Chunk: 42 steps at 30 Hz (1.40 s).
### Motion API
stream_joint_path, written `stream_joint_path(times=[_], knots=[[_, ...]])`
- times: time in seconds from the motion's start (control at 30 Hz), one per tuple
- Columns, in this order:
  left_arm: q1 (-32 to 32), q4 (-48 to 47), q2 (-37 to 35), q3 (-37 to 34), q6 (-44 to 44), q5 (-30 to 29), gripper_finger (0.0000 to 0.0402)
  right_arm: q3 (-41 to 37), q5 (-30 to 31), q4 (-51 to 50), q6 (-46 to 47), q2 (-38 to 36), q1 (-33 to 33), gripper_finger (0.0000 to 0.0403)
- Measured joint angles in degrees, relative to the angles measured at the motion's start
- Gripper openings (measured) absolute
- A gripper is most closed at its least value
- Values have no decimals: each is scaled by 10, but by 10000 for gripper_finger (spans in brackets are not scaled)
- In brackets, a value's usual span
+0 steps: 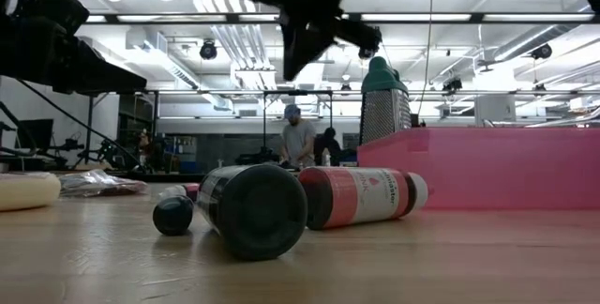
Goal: Pick & Place Food Item
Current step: Put the purple food coloring bottle into the blue bin
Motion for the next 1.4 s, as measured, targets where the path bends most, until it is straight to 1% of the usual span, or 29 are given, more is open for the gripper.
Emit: stream_joint_path(times=[0.2, 0.33, 0.43, 0.63, 0.77, 0.9, 1.07, 1.17, 1.27, 1.4], knots=[[0, 0, 1, 0, 0, 0, 12, 1, 9, 14, -1, 14, 1, 8], [0, 0, 1, 0, 0, 0, 12, 1, 5, 34, -46, 15, 10, 10], [0, 0, 2, 0, 0, 0, 12, 1, 10, 49, -50, 14, 17, 22], [0, 0, 2, 0, 0, 0, 12, 1, 16, 74, -74, 14, 26, 65], [0, 0, 2, 0, 0, 0, 12, 1, 40, 77, -78, 14, 29, 100], [0, 0, 2, 0, 0, 0, 12, 1, 41, 89, -81, 14, 31, 131], [0, 0, 2, 0, 0, 0, 12, 1, 44, 105, -107, 14, 40, 166], [0, 1, 2, 0, 0, -1, 12, 1, 60, 104, -109, 14, 40, 186], [0, 0, 2, 0, 0, -1, 12, 0, 63, 105, -105, 17, 39, 203], [0, 1, 2, 0, 0, -1, 12, -5, 73, 107, -100, 20, 40, 214]])
